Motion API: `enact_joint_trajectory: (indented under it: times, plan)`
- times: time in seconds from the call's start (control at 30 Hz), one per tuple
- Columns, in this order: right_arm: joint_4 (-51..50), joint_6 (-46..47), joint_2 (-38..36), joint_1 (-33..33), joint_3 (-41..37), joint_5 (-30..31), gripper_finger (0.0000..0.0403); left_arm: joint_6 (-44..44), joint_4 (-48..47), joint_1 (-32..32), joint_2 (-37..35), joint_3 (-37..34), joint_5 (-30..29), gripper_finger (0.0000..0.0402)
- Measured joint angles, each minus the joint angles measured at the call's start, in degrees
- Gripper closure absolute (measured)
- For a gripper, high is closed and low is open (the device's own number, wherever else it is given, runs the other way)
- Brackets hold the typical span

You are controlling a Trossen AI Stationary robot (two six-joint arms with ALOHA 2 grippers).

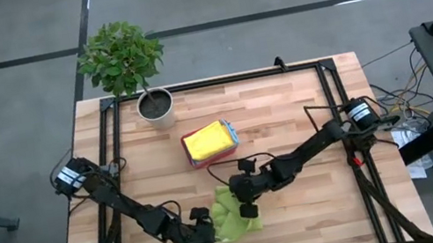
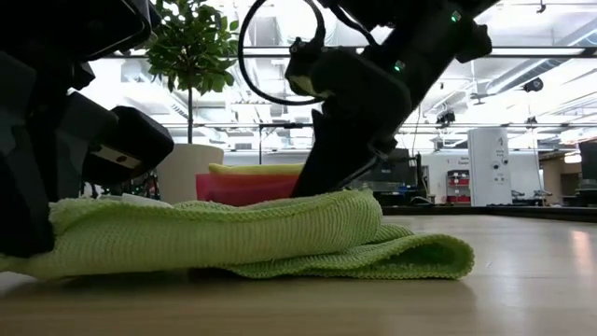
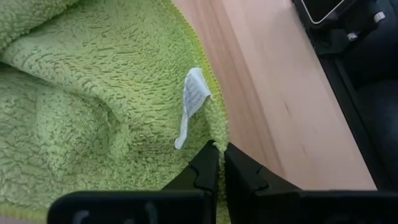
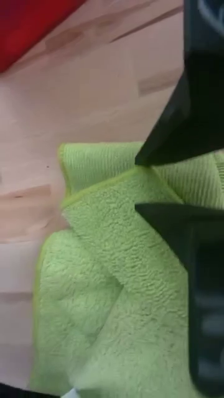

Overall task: Fold microfiber towels
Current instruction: Fold the green microfiber cloth

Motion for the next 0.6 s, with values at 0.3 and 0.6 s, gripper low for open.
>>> enact_joint_trajectory:
  times: [0.3, 0.6]
  plan:
    - [-0.6, -1.4, -2.2, 1.7, 0.2, 0.1, 0.0393, 0.0, -0.1, 0.0, -0.2, 0.1, -0.2, 0.0401]
    - [-3.4, -5.0, -11.5, 3.1, 0.2, 0.8, 0.0394, 0.1, -2.5, 0.0, -5.6, 0.1, -1.7, 0.0401]
